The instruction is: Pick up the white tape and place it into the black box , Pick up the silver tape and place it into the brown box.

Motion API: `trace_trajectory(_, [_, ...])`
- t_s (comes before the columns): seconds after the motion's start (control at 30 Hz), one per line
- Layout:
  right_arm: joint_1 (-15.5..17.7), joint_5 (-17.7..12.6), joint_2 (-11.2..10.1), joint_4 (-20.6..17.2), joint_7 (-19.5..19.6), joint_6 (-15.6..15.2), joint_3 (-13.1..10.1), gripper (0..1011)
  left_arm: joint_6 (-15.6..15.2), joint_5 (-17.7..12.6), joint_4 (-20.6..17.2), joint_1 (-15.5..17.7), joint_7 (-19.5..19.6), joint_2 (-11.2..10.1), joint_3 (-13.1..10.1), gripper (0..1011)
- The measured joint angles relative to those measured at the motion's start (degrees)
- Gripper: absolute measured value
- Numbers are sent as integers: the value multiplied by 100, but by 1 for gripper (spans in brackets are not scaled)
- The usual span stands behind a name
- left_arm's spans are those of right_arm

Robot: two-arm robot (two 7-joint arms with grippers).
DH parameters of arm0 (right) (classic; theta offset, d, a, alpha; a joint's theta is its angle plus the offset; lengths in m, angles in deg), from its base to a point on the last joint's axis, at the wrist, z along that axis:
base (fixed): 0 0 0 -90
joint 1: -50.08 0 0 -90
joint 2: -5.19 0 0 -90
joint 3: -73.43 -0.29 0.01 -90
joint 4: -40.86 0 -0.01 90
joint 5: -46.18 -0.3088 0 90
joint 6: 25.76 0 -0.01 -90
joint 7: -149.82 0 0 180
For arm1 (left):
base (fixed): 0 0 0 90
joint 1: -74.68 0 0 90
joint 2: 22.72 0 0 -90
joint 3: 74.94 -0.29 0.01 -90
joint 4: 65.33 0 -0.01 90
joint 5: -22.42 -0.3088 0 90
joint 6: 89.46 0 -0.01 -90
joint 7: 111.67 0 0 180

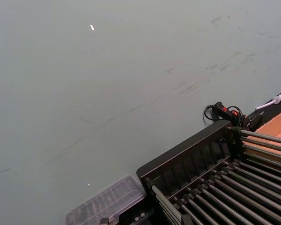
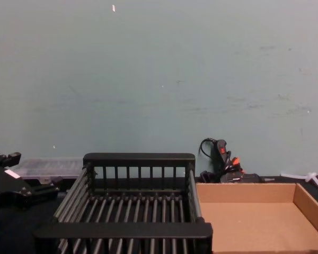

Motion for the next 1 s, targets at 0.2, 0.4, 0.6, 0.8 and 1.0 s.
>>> trace_trajectory(0.2, [281,-110,-91,-344,-82,-507,-90,1002,0,0,0,0,0,0,0,1001])
trace_trajectory(0.4, [453,-187,-190,-607,-205,-1021,-156,1002,0,0,0,0,0,0,0,1001])
trace_trajectory(0.6, [462,-215,-219,-711,-298,-1585,-163,1002,0,0,0,0,0,0,0,1001])
trace_trajectory(0.8, [340,-174,-147,-649,-368,-1952,-91,1003,0,0,0,0,0,0,0,1001])
trace_trajectory(1.0, [208,-78,-38,-531,-458,-2137,-11,1002,0,0,0,0,0,0,0,1001])
